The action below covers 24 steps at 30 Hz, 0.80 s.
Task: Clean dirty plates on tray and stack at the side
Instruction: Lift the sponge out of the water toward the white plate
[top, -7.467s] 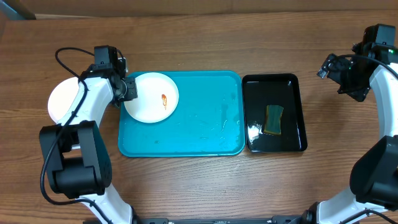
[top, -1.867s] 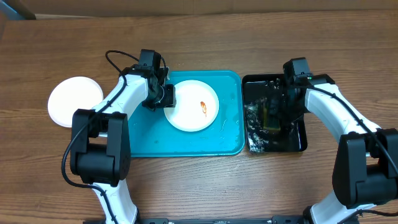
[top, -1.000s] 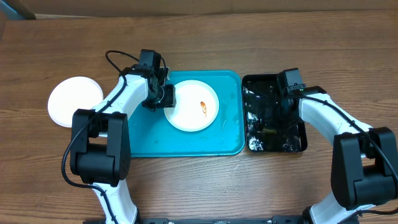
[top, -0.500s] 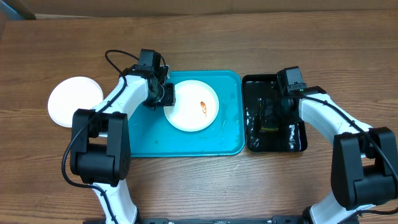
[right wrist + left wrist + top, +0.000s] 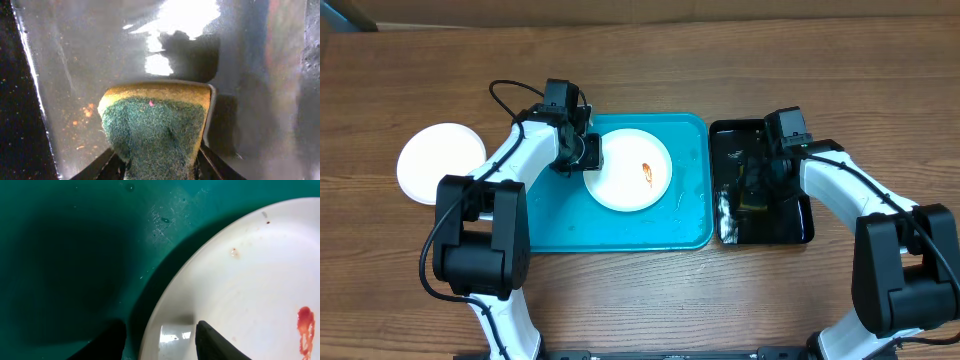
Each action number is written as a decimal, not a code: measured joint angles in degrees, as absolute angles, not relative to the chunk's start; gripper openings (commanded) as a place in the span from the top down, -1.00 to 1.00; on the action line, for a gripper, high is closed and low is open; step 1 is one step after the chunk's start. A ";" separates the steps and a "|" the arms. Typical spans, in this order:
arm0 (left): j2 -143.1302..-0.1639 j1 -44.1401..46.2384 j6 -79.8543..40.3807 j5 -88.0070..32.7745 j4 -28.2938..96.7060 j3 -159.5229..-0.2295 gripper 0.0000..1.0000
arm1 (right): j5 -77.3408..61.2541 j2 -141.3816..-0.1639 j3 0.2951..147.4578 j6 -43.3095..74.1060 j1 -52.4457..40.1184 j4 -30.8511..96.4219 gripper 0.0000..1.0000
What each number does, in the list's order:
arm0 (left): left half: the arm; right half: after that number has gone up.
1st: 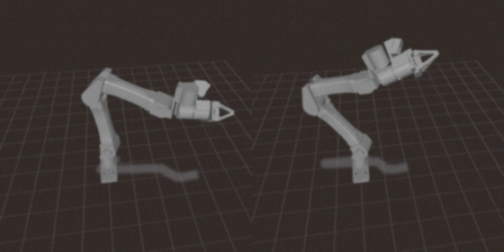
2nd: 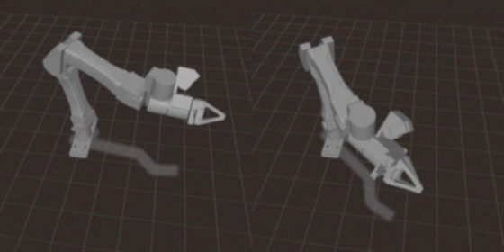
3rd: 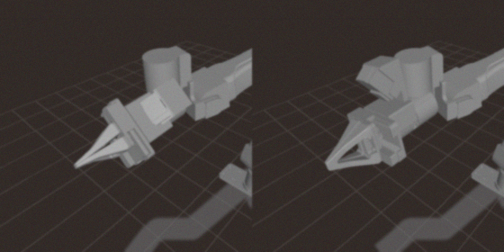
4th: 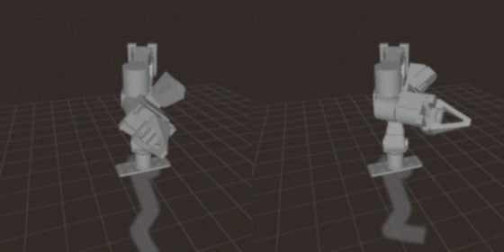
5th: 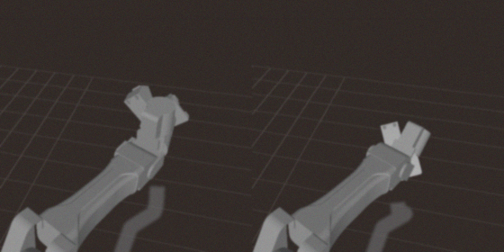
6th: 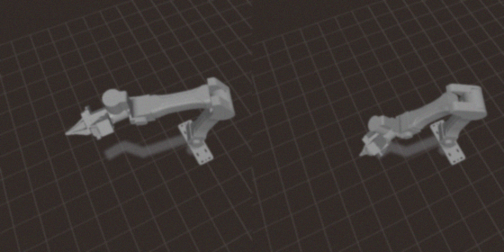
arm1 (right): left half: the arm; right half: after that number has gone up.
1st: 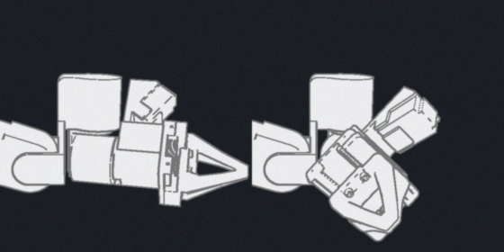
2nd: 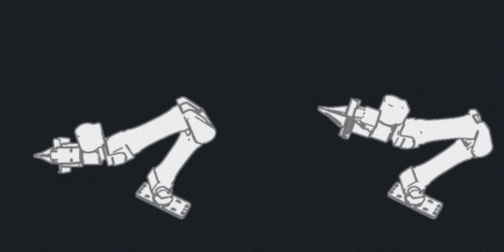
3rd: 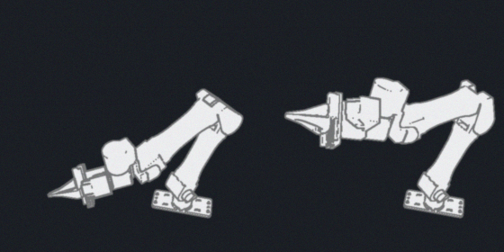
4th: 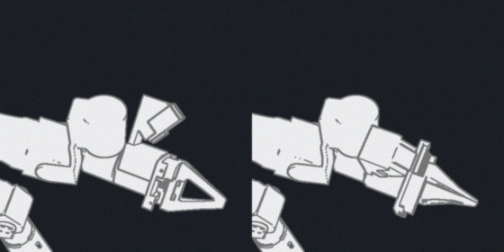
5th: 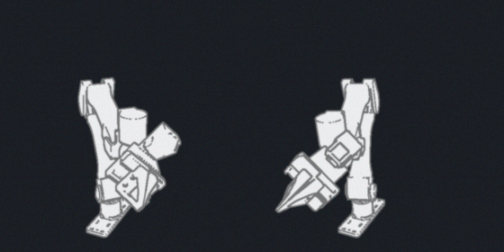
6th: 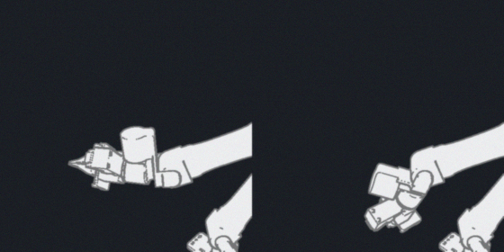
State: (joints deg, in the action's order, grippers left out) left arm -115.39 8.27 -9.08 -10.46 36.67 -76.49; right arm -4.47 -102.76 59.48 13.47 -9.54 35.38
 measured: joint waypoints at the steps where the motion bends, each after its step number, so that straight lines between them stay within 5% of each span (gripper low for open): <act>1: -115.39 8.27 -9.08 -10.46 36.60 -76.47 0.03 | -4.47 -102.76 59.40 13.43 -9.56 35.18 0.07; 4: -115.39 8.27 -9.08 -10.46 36.40 -76.47 0.04 | -4.45 -102.76 58.24 13.37 -9.65 33.45 0.34; 6: -115.39 8.27 -9.08 -10.46 36.38 -76.47 0.05 | -4.27 -102.76 57.69 13.34 -9.78 32.58 0.93; 13: -115.39 8.27 -9.30 -10.44 36.36 -76.25 0.60 | -4.10 -102.69 60.47 13.28 -9.80 41.80 0.93; 17: -115.39 8.27 -9.15 -10.41 36.34 -76.09 0.65 | -2.48 -101.69 67.57 12.80 -9.91 50.52 0.92; 21: -115.39 8.29 -9.04 -10.46 35.86 -76.09 0.45 | 2.24 -98.30 73.87 12.19 -10.87 55.86 0.93; 22: -115.39 8.29 -9.28 -10.48 35.57 -76.09 0.78 | 3.64 -97.38 74.61 12.01 -11.31 56.53 0.93; 24: -115.42 8.29 -9.56 -10.35 35.53 -76.07 0.92 | 6.37 -96.09 75.29 11.68 -12.38 57.89 0.93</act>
State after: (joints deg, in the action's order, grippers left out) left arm -115.42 8.29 -9.56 -10.35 35.53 -76.07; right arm 6.37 -96.09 75.29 11.68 -12.38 57.89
